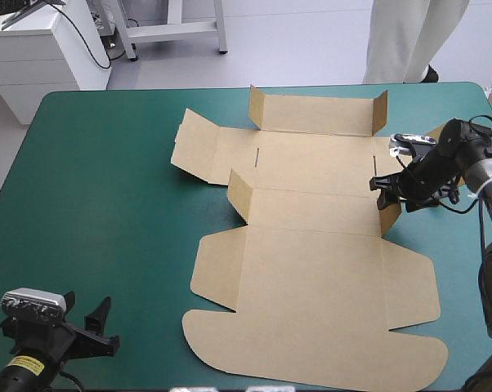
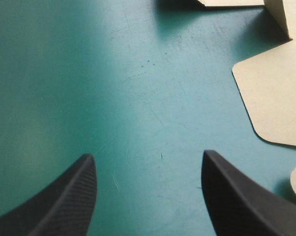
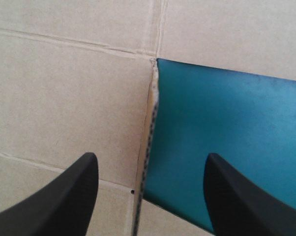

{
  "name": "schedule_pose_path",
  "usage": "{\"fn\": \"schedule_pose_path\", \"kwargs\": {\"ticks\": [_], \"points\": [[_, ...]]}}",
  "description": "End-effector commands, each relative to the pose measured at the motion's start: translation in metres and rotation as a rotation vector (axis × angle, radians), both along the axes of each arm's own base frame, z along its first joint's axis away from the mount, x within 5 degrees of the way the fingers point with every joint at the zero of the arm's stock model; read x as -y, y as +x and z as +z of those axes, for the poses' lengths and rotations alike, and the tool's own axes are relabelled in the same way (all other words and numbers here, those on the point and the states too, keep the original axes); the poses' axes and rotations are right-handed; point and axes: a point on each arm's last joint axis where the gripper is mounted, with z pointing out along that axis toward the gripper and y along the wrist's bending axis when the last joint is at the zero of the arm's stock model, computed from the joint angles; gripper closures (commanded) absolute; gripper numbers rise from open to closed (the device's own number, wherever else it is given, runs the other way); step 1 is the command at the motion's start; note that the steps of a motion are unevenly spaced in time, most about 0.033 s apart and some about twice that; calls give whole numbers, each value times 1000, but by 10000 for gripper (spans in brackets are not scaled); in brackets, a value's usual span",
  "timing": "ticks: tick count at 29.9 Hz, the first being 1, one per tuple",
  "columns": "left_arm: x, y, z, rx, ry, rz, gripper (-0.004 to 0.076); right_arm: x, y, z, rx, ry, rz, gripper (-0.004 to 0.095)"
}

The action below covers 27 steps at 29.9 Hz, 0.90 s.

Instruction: Fold the box

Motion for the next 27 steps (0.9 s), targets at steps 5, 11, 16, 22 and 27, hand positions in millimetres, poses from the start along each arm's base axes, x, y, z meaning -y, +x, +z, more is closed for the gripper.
{"fn": "schedule_pose_path", "kwargs": {"ticks": [5,11,16,22,27], "points": [[0,3,13,74,-23,10,282,-2,6,12,65,29,-6,429],[0,3,13,74,-23,10,282,-4,10,9,82,53,-16,554],[0,3,13,74,-23,10,282,-6,14,15,130,28,35,817],[0,3,13,74,-23,10,282,-17,16,24,159,-74,170,926],[0,3,13,74,-23,10,282,-25,18,32,199,-152,290,926]]}}
